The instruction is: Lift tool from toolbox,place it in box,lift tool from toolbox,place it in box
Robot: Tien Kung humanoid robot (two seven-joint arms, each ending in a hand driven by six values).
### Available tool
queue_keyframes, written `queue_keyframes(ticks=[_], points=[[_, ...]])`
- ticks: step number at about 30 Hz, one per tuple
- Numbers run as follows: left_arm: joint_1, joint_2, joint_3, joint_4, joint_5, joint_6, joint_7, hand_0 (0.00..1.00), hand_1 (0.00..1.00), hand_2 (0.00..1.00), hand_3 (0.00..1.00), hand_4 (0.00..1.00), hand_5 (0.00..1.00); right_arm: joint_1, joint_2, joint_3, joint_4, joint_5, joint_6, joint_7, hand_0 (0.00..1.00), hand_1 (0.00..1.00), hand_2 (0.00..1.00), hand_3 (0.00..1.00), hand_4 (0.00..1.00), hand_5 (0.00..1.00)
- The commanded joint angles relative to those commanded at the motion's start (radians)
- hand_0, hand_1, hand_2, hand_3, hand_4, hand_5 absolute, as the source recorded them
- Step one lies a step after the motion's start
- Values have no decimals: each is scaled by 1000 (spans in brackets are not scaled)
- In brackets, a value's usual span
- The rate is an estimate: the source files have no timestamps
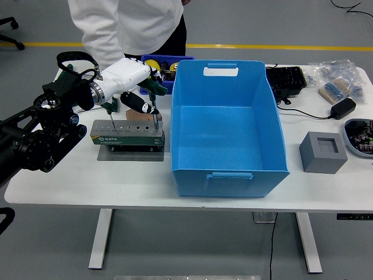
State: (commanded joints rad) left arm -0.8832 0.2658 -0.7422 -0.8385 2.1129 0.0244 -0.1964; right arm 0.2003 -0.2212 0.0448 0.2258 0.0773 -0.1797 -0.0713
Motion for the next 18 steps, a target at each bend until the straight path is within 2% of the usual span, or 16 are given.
queue_keyframes(ticks=[3, 4, 9, 10, 15, 16, 18], points=[[-9, -3, 7, 24, -5, 10, -4, 664, 552, 560, 607, 998, 502, 1, -1, 0, 0, 2, 0, 1, 714, 694, 734, 598, 831, 720], [-11, -4, 9, 29, -7, 12, -4, 522, 406, 418, 521, 998, 512, 1, -1, -1, 0, 4, 0, 2, 711, 694, 734, 598, 831, 720], [-20, -7, 25, 53, -12, 13, 16, 522, 406, 418, 521, 998, 512, 2, -2, -1, 0, 4, 0, 2, 711, 694, 734, 598, 831, 720], [-20, -7, 28, 56, -16, 16, 21, 381, 238, 249, 347, 998, 532, 3, -2, -1, 0, 3, 0, 2, 709, 692, 734, 599, 831, 719], [-19, -16, 30, 68, -63, 39, 22, 381, 238, 249, 347, 998, 532, 3, -3, 1, 0, -1, 0, 1, 709, 692, 734, 599, 831, 719], [-19, -19, 27, 74, -76, 41, 22, 251, 159, 189, 265, 998, 555, 4, -3, 1, 0, -2, 0, 0, 709, 692, 734, 599, 831, 719], [-18, -24, 25, 83, -95, 47, 22, 251, 159, 189, 265, 998, 555, 5, -3, 1, 0, -3, 0, 0, 709, 692, 734, 599, 831, 719]])
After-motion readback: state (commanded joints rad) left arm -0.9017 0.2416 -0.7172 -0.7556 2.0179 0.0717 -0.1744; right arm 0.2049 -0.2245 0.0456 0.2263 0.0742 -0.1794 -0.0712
